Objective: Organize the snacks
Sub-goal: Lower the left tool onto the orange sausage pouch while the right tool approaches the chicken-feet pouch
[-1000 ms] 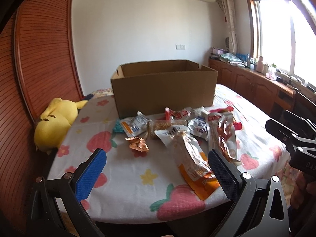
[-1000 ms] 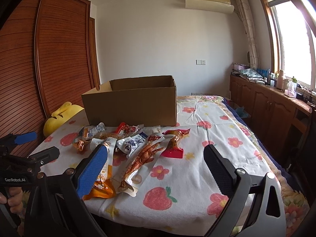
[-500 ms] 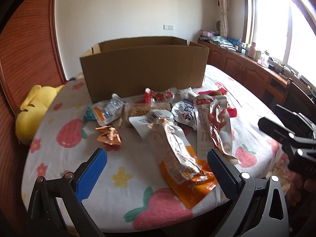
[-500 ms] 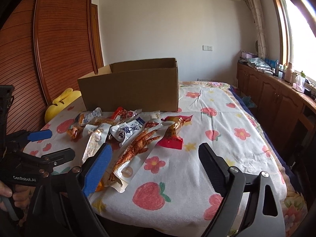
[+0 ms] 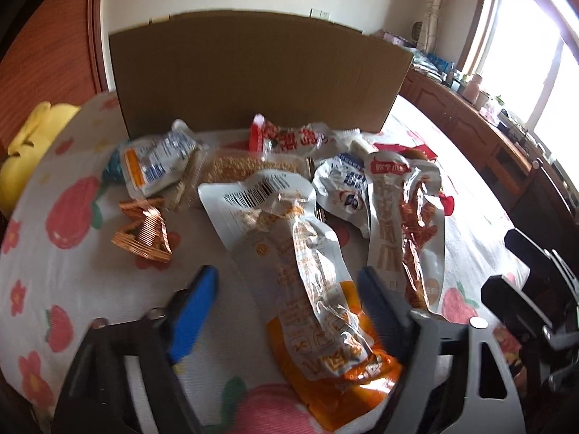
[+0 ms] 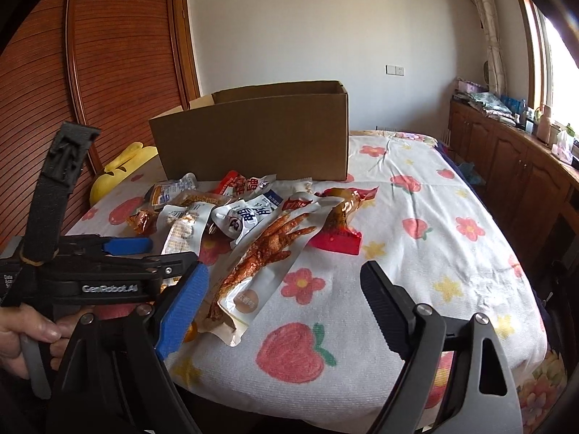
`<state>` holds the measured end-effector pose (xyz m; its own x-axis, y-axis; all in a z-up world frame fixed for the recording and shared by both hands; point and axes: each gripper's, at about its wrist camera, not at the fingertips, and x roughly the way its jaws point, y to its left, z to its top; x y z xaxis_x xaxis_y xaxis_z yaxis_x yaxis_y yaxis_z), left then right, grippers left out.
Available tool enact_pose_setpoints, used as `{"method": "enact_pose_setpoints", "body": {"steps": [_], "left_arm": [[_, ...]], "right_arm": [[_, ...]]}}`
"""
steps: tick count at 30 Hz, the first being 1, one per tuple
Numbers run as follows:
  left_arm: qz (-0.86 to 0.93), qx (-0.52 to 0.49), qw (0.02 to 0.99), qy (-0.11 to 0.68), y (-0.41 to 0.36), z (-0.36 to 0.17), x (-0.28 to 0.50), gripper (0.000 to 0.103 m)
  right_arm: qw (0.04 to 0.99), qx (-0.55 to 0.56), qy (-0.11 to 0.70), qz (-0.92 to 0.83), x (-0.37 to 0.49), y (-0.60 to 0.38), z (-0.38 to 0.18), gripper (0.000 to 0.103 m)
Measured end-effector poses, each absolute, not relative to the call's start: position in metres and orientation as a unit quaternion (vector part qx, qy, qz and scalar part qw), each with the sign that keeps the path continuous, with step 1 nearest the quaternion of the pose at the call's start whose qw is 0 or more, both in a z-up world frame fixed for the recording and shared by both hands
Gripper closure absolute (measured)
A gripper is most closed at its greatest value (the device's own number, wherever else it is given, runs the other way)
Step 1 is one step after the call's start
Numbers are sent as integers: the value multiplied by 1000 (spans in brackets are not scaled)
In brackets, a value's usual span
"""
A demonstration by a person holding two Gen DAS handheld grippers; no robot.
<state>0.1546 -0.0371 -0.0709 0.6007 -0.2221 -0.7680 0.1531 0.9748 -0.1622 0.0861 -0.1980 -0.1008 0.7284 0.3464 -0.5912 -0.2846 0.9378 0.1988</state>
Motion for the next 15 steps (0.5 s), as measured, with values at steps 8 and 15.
{"method": "enact_pose_setpoints", "body": {"steps": [8,15], "left_arm": [[-93,6,906,413,-45,-77,152,44],[-95,8,907,411,-24,-77,148,48]], "right_arm": [[922,38,341,180,96,-189,-110,16],[912,29,361,194,118,-180,-118,16]]}}
